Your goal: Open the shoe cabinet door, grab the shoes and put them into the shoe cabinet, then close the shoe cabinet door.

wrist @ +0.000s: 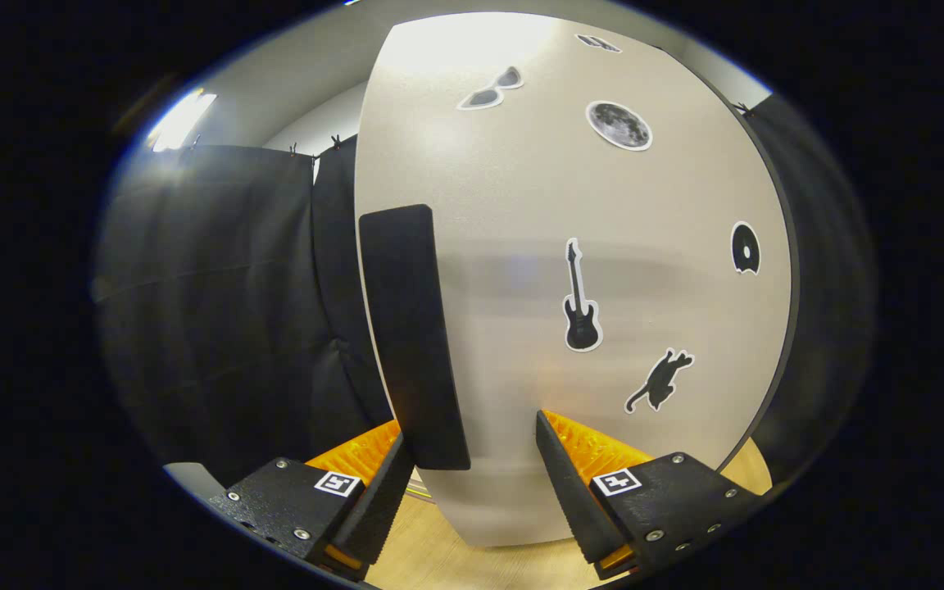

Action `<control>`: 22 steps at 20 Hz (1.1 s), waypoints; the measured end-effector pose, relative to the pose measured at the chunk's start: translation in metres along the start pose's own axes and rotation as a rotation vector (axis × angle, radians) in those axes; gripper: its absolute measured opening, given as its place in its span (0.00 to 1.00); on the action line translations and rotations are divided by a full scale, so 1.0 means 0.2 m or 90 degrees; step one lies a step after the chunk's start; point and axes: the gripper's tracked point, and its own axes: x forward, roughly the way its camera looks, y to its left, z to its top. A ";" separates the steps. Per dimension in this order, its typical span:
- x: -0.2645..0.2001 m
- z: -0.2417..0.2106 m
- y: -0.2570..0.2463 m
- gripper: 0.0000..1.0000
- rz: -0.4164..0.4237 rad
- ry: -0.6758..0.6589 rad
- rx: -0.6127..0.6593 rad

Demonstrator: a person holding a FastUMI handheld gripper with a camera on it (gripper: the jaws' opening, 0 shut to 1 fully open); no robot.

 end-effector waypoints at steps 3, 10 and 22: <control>0.00 0.00 -0.02 0.89 -0.034 -0.013 0.013; 0.05 0.01 -0.03 0.90 -0.099 -0.041 0.020; 0.08 -0.01 -0.03 0.91 -0.132 -0.033 0.006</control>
